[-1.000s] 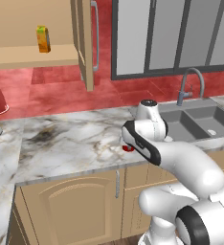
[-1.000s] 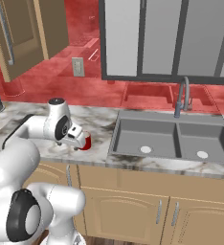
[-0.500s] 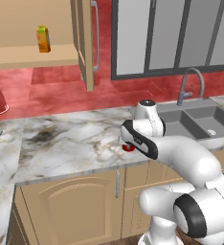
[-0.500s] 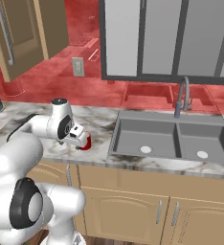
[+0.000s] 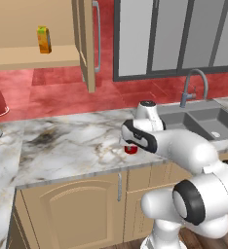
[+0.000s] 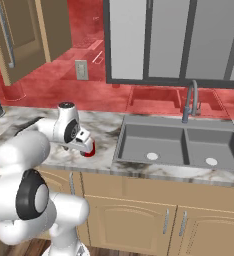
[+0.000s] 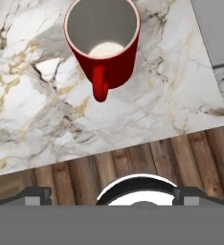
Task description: Pick the mug and place it in the sink. Pick the bowl and place it in the open cabinet and then close the cabinet.
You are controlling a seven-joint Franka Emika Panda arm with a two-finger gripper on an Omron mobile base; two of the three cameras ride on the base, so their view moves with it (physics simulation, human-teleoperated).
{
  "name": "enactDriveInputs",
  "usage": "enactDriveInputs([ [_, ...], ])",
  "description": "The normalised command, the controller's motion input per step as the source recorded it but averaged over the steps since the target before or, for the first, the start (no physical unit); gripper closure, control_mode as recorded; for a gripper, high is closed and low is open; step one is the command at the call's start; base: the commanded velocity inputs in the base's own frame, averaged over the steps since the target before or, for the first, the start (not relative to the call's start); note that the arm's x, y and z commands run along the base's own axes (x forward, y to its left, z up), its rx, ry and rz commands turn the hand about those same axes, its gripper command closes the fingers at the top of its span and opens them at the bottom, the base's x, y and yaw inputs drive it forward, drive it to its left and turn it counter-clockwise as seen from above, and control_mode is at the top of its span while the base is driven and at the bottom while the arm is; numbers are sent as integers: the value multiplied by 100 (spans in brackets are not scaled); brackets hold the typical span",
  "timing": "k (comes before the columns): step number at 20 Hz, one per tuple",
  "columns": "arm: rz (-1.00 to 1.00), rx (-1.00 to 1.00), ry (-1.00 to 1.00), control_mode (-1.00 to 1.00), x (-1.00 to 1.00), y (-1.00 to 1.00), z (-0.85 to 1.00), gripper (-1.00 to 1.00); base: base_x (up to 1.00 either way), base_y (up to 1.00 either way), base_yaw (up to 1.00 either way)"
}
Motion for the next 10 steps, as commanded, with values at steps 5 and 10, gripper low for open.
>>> enactDriveInputs([
  [5, 0, 3, 6, -100, 22, 0, -18, -100, 0, 0, 0],
  [10, 0, 3, 6, -100, 27, 0, -24, -100, 0, 0, 0],
])
